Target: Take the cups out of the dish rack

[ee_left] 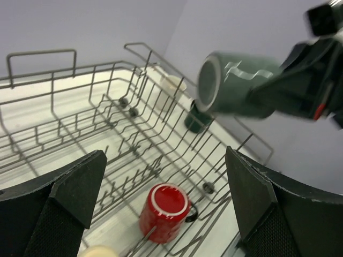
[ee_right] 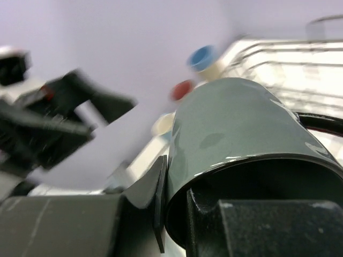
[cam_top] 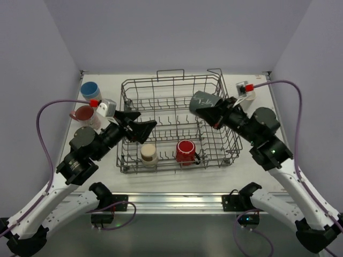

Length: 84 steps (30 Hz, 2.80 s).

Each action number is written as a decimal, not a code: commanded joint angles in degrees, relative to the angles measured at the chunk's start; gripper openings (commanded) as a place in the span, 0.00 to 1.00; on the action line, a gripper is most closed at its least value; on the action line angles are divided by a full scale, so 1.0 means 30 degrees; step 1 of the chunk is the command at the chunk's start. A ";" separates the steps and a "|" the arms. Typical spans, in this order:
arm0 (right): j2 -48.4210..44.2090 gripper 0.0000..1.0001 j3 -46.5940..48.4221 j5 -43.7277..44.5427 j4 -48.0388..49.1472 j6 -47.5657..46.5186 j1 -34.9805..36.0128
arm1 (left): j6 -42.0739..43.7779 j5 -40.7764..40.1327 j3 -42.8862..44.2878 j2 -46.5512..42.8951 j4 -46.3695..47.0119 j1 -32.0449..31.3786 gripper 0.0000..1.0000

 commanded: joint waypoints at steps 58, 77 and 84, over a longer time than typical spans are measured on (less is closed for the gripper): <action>0.2327 0.99 -0.1081 0.6348 -0.8308 -0.3094 -1.3068 | 0.3358 0.1385 0.0763 0.4318 -0.3379 -0.3105 1.00; -0.4333 0.99 -0.1372 -0.0155 -0.6757 -0.2537 -1.2952 | 0.7753 -0.0054 0.1671 1.2909 -0.0683 -0.5745 1.00; -0.3894 0.99 -0.1782 -0.1006 -0.6376 -0.2683 -1.2717 | 0.7783 -0.0200 0.1613 1.4024 0.0108 -0.5745 1.00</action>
